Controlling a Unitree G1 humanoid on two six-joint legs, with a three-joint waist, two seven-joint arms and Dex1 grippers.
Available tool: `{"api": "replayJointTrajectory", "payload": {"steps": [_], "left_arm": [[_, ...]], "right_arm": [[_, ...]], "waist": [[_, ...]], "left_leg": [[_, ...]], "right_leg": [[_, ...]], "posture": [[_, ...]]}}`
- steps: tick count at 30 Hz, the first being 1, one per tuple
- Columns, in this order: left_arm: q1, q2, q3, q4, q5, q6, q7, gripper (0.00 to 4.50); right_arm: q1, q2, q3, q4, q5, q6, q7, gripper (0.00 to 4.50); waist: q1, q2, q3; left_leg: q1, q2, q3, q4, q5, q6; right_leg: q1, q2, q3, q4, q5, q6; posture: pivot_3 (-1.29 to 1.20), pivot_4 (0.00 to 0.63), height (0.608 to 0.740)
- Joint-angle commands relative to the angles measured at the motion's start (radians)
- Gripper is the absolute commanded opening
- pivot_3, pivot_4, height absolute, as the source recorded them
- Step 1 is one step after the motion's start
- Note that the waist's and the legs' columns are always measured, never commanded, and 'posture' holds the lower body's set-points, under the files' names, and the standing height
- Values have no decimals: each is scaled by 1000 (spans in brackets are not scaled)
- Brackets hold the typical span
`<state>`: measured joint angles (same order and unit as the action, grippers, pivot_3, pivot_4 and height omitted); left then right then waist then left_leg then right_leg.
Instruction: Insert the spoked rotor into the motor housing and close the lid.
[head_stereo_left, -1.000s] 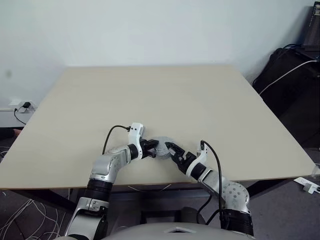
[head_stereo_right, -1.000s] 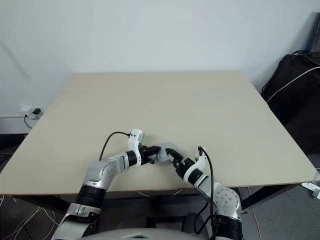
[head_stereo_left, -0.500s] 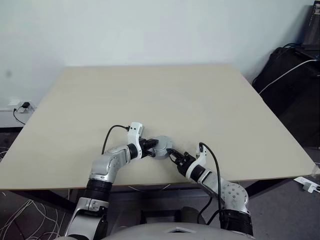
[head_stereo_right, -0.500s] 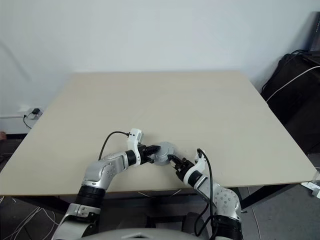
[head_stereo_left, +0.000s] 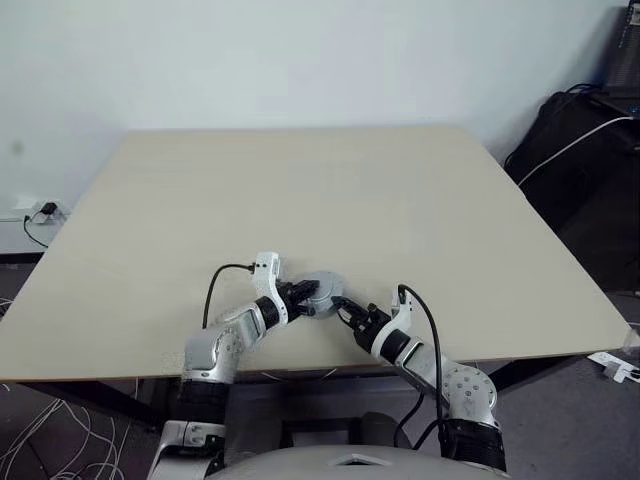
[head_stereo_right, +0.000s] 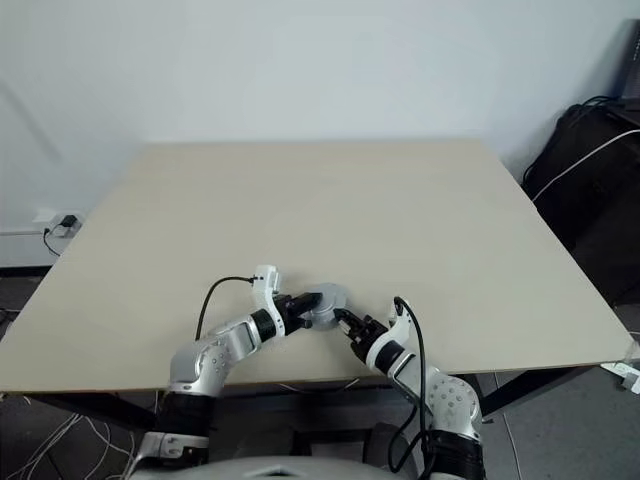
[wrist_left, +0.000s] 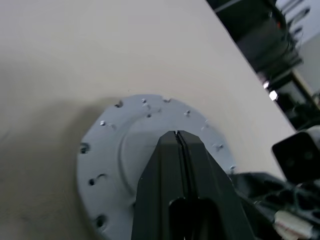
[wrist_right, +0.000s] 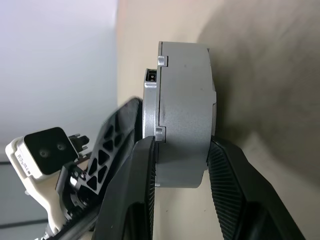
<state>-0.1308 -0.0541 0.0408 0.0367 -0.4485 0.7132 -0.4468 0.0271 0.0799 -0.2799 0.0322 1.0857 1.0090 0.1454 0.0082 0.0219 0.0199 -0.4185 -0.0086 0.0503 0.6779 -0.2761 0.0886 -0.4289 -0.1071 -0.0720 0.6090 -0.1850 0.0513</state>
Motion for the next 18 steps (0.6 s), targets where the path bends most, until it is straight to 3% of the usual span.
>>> {"api": "replayJointTrajectory", "payload": {"steps": [1, 8, 18], "left_arm": [[31, -53, 111, -132, -110, -29, 71, 0], [190, -141, 255, -244, -381, 5, 208, 0], [375, -160, 172, -267, -682, 80, 238, 0]], "right_arm": [[-5, 60, 2, -65, 68, -13, 14, 1196], [2, 59, -23, -86, 128, -39, 6, 1196], [1, 45, -13, -177, 282, -56, -24, 1196]], "waist": [[1, -1, 1], [7, -4, 4], [6, -3, 8]], "left_leg": [[0, 0, 0, 0, 0, 0], [-1, -1, 0, 0, -3, 0], [0, -1, 3, 3, -4, 1]], "right_leg": [[0, 0, 0, 0, 0, 0], [0, 0, 0, -1, -1, -1], [1, 5, -1, -1, -2, 3]], "posture": [[0, 0, 740], [0, 0, 740], [0, 0, 740]]}}
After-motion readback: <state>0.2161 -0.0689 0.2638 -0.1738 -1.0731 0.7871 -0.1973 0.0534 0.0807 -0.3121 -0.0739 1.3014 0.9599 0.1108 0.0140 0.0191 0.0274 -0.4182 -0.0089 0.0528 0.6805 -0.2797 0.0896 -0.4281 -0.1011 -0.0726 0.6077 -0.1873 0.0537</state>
